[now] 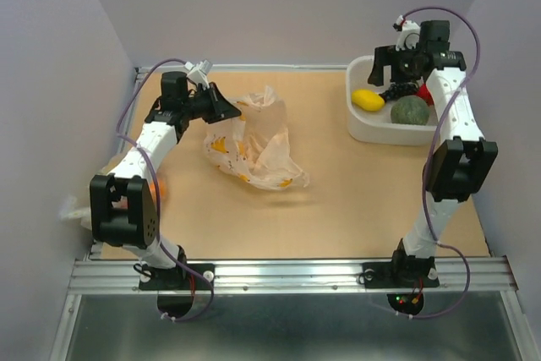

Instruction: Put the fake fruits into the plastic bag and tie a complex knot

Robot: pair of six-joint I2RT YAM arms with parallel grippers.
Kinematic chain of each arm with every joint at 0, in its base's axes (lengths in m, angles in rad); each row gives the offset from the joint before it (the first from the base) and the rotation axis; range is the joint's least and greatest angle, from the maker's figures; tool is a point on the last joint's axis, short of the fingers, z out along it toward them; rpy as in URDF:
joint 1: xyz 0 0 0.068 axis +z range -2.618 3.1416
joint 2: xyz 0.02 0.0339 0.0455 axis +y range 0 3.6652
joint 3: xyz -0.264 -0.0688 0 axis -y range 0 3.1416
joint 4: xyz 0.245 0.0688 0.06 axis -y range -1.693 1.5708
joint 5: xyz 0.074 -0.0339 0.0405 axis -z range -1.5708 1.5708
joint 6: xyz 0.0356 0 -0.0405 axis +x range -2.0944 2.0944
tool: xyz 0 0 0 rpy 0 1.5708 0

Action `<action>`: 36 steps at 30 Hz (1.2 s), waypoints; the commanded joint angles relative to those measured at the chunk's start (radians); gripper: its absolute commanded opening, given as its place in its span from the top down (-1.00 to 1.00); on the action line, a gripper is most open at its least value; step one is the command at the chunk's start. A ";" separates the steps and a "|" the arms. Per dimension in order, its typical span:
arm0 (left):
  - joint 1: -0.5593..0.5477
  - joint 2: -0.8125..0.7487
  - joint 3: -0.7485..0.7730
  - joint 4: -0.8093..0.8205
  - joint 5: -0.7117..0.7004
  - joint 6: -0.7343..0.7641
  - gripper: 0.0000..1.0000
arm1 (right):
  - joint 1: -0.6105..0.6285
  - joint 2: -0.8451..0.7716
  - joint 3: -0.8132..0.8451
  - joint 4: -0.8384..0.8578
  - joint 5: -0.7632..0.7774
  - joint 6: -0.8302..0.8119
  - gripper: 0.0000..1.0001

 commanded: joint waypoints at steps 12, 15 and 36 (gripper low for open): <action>-0.013 0.026 0.063 0.038 0.074 0.026 1.00 | -0.050 0.440 0.456 -0.237 0.171 -0.204 -0.96; -0.013 0.029 0.060 0.028 0.069 0.041 1.00 | -0.045 0.469 0.451 -0.178 0.189 -0.215 -0.95; -0.013 0.075 0.109 0.010 0.048 0.027 1.00 | -0.001 0.603 0.414 -0.052 0.219 -0.237 0.13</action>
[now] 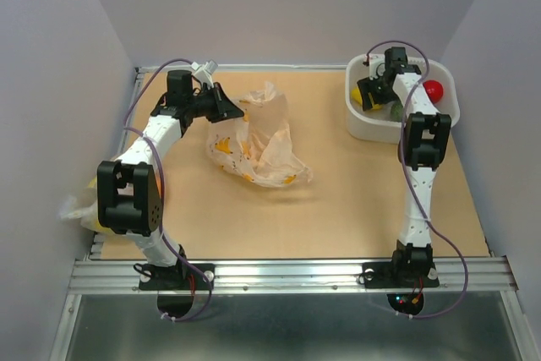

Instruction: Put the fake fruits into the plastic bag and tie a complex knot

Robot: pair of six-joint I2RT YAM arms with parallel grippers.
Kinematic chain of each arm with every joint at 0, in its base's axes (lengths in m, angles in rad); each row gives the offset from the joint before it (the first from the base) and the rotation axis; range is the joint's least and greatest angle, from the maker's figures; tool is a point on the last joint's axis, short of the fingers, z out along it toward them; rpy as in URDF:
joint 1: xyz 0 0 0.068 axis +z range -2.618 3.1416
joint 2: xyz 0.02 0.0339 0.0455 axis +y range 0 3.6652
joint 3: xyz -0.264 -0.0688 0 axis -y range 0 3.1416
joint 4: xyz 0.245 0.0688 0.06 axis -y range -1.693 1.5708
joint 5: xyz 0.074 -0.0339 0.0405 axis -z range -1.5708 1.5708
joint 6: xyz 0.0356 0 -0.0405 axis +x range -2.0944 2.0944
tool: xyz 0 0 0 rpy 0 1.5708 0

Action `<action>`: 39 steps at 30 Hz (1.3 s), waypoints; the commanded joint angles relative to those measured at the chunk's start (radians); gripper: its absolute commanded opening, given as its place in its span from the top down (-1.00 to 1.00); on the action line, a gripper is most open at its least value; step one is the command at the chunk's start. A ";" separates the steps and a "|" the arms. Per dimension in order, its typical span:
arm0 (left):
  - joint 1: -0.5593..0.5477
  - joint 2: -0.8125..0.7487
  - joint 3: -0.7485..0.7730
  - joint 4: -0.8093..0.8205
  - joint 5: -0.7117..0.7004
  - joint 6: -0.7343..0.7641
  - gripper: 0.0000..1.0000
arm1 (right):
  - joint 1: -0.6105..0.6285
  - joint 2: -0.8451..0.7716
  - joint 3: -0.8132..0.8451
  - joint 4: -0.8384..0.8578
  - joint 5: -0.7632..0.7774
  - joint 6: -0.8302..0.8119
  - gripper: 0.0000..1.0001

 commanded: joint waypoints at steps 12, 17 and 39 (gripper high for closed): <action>-0.005 -0.056 0.024 0.069 0.034 -0.073 1.00 | 0.000 -0.448 -0.118 0.033 -0.112 0.106 0.75; -0.005 -0.073 0.000 0.118 0.066 -0.125 1.00 | 0.016 -0.603 -0.253 -0.045 -0.215 0.076 0.76; -0.031 -0.136 -0.111 0.278 0.088 -0.320 1.00 | 0.555 -0.751 -0.653 0.017 -0.014 0.131 0.93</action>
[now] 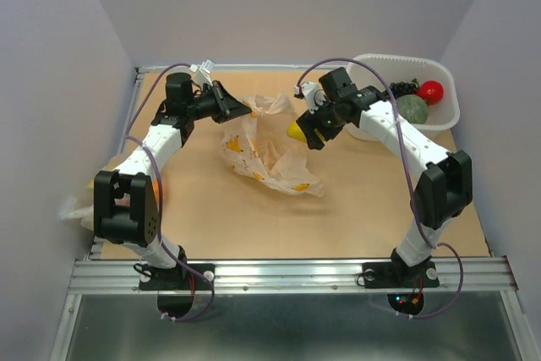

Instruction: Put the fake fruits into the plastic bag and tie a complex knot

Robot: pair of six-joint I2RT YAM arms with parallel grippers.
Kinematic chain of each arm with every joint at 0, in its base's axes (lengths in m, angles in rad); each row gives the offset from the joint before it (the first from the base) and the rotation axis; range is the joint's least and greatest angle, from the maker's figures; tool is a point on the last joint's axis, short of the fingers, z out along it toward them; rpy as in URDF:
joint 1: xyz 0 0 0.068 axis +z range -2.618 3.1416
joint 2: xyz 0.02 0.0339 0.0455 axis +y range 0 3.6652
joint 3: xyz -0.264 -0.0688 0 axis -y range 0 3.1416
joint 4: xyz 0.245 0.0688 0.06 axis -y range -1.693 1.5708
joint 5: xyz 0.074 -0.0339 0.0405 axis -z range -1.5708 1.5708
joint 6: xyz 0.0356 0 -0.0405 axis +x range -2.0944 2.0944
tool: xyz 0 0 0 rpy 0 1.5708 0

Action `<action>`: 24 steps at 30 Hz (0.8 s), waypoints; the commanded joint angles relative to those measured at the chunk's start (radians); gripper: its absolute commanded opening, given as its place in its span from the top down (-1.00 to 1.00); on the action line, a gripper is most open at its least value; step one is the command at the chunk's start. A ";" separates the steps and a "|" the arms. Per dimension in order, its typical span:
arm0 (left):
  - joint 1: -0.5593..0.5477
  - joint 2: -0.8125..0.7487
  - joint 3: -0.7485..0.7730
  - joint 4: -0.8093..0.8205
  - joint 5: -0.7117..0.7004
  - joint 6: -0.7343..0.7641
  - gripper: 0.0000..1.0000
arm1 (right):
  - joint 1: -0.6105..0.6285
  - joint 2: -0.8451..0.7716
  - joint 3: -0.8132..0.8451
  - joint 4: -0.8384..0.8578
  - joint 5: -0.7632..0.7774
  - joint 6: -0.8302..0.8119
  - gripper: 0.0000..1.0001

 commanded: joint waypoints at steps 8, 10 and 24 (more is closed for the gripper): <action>-0.011 -0.041 -0.049 0.131 0.038 -0.110 1.00 | 0.066 0.158 0.181 0.051 -0.048 0.182 0.94; -0.014 -0.036 -0.068 0.155 0.048 -0.134 1.00 | 0.066 0.186 0.247 0.051 -0.093 0.229 0.91; -0.016 -0.007 -0.044 0.188 0.075 -0.164 1.00 | 0.008 0.166 0.209 0.046 -0.356 0.246 -1.00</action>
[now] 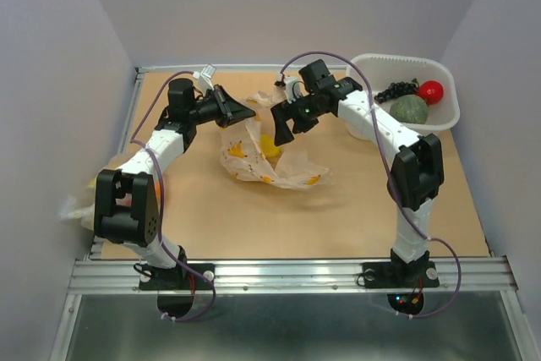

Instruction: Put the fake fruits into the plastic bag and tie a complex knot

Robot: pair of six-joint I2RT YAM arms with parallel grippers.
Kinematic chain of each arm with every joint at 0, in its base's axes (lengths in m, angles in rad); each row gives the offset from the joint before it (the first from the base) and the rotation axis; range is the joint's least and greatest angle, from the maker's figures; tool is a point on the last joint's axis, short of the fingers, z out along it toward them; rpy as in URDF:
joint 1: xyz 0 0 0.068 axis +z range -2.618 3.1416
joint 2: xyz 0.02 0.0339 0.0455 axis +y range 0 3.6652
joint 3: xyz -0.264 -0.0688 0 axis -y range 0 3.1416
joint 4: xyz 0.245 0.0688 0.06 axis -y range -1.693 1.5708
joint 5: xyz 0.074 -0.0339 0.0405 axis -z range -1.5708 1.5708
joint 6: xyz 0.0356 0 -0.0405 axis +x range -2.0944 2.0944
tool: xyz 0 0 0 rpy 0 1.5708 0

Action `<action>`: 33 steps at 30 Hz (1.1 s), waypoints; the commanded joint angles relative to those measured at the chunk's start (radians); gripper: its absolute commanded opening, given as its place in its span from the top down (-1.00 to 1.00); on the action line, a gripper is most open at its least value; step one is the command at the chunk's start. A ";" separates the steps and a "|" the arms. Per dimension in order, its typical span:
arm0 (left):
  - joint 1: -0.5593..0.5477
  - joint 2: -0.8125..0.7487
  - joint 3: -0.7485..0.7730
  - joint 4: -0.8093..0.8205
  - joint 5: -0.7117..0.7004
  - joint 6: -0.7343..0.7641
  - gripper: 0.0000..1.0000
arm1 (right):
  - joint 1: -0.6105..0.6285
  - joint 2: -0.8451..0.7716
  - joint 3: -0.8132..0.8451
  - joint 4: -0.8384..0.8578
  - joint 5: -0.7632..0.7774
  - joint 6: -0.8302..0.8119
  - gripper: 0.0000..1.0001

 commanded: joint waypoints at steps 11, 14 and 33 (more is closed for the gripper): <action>-0.004 0.000 0.022 0.015 0.037 0.052 1.00 | -0.405 -0.234 0.009 -0.089 -0.094 -0.104 -1.00; -0.004 0.007 0.049 -0.023 0.034 0.094 1.00 | -0.503 -0.159 0.143 -0.094 0.046 -0.127 -0.98; -0.004 0.032 0.080 -0.082 0.028 0.145 1.00 | -0.830 0.217 0.510 0.030 0.477 -0.081 -0.84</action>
